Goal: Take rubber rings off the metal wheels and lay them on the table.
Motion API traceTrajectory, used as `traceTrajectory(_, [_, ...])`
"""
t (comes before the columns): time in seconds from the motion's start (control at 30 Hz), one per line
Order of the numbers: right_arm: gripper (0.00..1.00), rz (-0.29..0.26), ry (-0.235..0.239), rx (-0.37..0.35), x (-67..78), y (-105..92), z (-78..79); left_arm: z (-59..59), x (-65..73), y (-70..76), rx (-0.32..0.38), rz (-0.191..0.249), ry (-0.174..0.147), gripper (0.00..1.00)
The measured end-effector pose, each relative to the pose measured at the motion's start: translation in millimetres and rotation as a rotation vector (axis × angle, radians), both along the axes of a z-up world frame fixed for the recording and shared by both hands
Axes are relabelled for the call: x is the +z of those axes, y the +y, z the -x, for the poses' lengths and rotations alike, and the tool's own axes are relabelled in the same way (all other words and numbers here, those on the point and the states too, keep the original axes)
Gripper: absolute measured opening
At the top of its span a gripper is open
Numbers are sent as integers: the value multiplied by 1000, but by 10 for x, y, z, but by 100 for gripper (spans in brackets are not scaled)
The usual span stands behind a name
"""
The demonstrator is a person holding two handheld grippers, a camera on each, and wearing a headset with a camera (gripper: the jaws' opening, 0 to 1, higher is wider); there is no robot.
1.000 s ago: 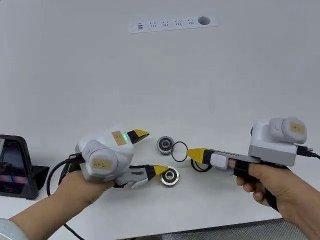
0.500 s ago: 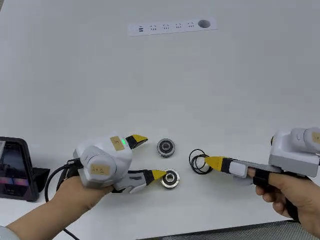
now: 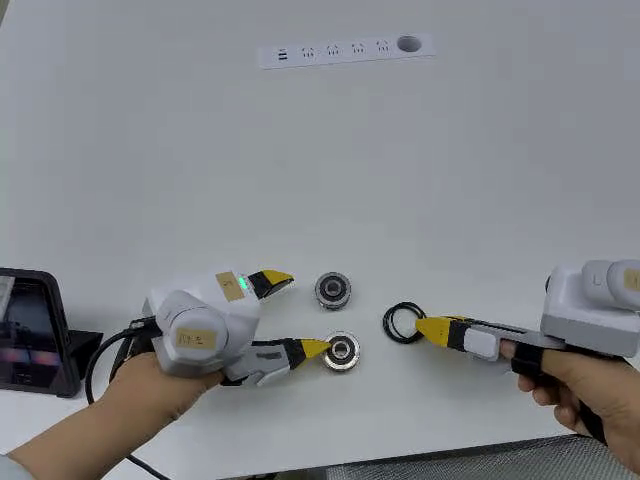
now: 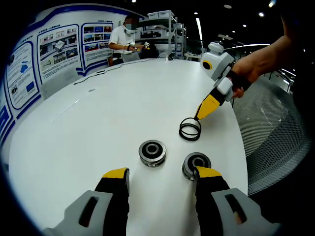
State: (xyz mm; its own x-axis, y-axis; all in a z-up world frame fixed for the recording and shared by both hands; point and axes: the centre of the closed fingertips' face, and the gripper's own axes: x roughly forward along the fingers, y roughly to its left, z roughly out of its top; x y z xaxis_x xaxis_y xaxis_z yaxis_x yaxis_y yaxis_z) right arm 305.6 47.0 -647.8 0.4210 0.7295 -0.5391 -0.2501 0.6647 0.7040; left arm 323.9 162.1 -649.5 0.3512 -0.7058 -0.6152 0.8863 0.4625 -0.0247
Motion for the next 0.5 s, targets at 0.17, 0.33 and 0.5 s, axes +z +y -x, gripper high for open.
traceTrajectory(0.17, [21, 60, -36, 72, -24, -7, 44, 56, 41, 7, 4, 19, 2, 55])
traceTrajectory(0.33, [24, 66, -53, 79, -16, -20, 39, 99, 40, 35, 11, 26, 8, 55])
traceTrajectory(0.5, [34, 110, -94, 135, -11, 7, 93, 159, 53, 85, 24, 34, 13, 57])
